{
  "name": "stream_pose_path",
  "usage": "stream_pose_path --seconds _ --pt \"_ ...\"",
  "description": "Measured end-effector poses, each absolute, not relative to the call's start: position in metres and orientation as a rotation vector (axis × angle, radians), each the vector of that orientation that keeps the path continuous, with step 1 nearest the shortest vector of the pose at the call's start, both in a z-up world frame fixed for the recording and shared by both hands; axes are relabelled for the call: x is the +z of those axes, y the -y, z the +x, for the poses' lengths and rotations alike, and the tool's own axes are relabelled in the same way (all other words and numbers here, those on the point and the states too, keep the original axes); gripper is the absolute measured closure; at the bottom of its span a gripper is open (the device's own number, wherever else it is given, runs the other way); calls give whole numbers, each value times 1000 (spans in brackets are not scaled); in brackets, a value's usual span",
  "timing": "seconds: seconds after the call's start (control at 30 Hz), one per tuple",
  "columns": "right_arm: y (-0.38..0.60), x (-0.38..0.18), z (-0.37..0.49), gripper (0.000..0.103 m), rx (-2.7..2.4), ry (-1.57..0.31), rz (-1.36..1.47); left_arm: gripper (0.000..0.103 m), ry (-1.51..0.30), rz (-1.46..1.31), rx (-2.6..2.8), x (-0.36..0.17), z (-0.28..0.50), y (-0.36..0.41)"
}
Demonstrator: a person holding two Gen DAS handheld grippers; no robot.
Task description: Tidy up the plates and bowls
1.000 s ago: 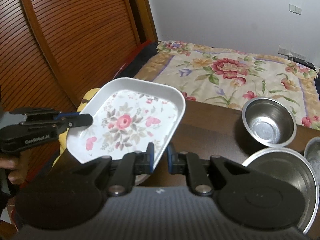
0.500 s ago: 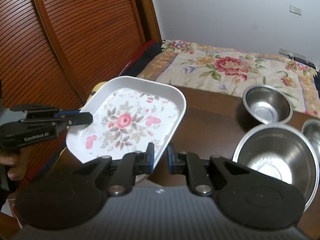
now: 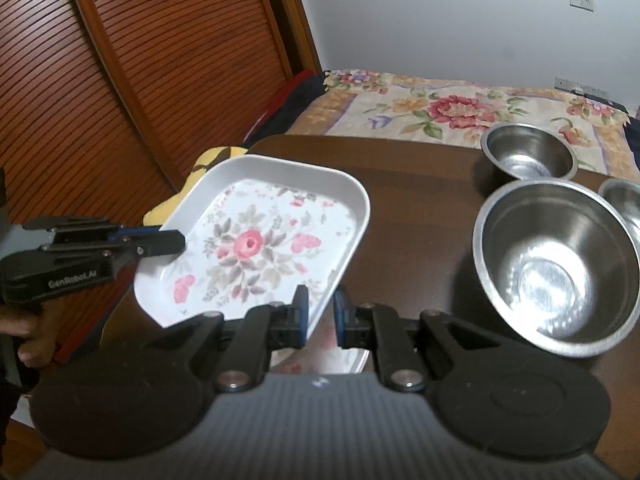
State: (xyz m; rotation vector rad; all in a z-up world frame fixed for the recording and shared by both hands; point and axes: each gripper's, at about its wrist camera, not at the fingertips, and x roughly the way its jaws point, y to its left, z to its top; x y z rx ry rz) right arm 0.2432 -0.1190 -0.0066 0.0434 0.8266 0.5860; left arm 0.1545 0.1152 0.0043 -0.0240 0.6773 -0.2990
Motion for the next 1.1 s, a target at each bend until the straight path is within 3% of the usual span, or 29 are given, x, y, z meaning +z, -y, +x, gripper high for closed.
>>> stream_pose_path --seconds 0.5,1.1 --pt "139 -20 216 88 650 -801 153 95 -673 -68 -300 2 114 -115" --pt "153 -56 204 88 620 -808 205 95 -746 -92 -310 -47 110 -104"
